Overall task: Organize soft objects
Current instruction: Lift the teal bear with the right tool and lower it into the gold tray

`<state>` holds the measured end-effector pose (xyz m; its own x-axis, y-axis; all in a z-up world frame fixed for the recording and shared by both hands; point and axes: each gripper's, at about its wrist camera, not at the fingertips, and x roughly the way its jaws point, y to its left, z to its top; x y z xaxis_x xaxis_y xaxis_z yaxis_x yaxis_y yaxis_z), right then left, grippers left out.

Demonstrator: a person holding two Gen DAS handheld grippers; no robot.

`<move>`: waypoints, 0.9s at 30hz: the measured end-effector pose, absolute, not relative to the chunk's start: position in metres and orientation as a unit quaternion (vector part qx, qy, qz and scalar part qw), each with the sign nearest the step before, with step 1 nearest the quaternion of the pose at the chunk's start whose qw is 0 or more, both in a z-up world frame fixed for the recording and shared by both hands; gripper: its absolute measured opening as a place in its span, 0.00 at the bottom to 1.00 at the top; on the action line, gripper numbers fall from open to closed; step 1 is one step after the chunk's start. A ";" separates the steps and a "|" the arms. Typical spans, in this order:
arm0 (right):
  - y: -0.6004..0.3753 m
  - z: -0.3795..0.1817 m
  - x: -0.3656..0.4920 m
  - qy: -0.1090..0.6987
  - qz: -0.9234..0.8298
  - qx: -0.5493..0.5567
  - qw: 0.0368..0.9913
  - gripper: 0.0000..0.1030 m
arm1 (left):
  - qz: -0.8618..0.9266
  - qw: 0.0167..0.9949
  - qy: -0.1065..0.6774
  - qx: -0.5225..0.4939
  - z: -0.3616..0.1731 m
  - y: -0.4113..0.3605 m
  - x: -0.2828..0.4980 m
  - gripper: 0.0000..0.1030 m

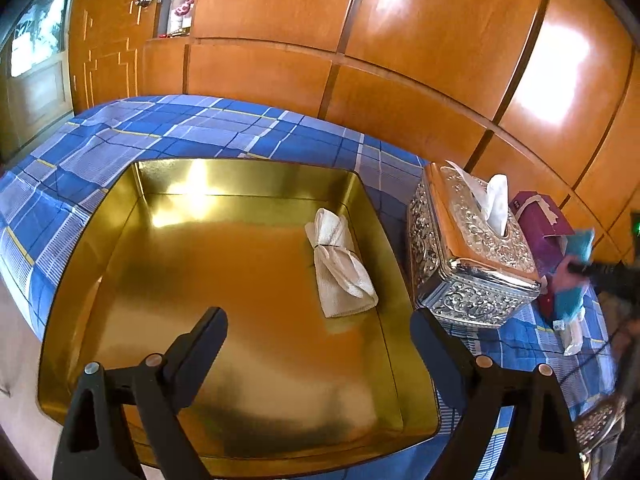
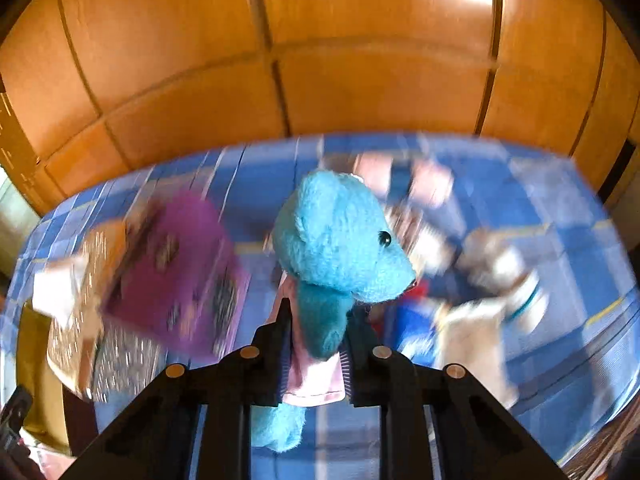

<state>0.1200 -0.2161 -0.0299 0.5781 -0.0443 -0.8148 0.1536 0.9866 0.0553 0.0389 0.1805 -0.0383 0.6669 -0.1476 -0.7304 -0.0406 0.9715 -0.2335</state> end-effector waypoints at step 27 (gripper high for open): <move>0.104 -0.050 0.173 0.509 0.316 -0.022 0.800 0.22 | 0.115 0.917 0.359 -0.132 -0.019 0.270 0.022 0.99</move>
